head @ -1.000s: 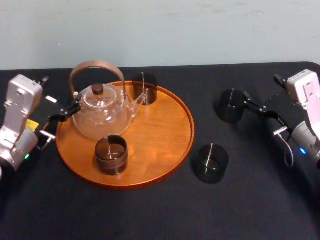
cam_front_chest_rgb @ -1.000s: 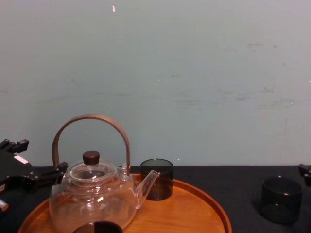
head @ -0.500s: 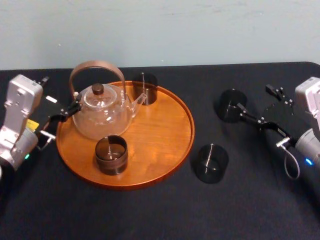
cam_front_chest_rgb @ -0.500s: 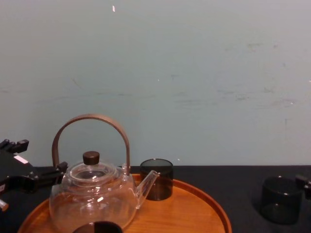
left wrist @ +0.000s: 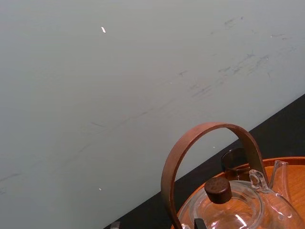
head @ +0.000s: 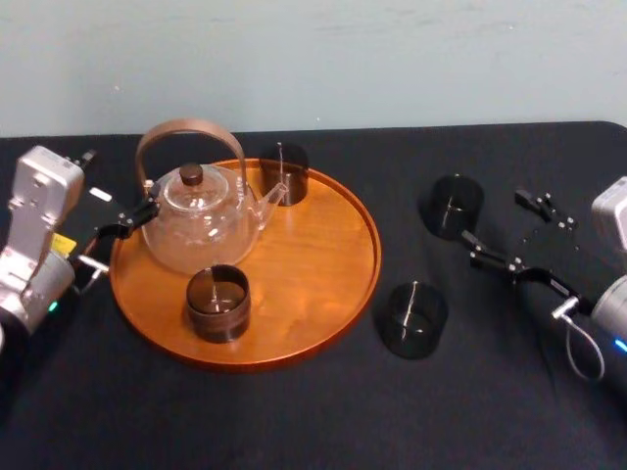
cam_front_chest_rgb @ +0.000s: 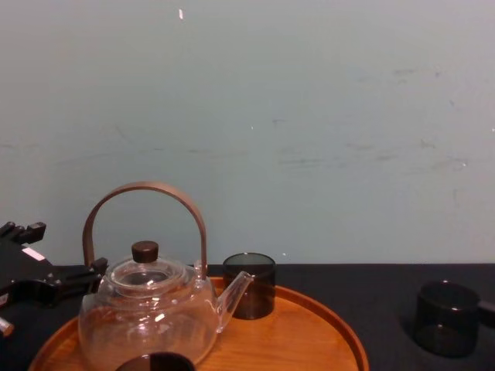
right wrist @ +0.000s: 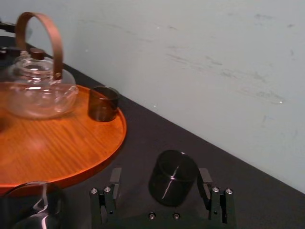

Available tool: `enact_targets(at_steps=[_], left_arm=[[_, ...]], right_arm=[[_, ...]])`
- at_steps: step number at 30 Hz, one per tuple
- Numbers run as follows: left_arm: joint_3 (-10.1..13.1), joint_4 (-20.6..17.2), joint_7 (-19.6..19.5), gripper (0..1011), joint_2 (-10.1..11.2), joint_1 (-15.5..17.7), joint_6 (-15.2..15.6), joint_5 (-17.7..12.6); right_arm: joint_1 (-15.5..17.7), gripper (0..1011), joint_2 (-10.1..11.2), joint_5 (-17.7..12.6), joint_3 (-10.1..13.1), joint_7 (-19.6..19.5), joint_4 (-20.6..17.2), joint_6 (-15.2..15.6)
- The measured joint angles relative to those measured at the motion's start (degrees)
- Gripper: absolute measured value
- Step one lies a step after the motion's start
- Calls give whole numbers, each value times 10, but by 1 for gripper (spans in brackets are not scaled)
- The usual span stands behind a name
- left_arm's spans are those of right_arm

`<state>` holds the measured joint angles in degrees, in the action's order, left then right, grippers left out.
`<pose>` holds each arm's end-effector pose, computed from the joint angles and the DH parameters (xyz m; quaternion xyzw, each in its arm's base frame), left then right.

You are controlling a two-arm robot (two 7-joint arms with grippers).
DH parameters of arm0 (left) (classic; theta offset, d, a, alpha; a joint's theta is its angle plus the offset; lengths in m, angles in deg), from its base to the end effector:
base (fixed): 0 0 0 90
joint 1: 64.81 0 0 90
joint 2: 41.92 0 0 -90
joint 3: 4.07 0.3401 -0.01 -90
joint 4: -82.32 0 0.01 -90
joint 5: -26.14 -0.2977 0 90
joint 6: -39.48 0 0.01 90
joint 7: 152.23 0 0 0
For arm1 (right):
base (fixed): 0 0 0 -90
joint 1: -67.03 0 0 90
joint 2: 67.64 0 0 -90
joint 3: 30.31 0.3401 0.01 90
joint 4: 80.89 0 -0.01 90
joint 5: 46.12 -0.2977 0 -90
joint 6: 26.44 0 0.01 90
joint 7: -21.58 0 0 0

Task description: Pick up the glass from the table and place it on the tray.

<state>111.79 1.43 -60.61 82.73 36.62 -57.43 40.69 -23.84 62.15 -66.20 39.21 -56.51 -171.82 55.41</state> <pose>0.3558 0.1142 -0.3406 0.1415 -0.1324 0.5800 0.7912 0.3028 -0.1349 -0.3304 -0.1250 -0.0946 -0.4823 0.8619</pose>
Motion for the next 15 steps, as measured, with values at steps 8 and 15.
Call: enact_targets(at_steps=[8,15], left_arm=[[0,0,0,1009,0,0,0,0],[0,0,0,1010,0,0,0,0]], right_arm=[[31,1002,20,-8,14,29,-27,4],[56,1002,37,-11,29,47,-47,12]])
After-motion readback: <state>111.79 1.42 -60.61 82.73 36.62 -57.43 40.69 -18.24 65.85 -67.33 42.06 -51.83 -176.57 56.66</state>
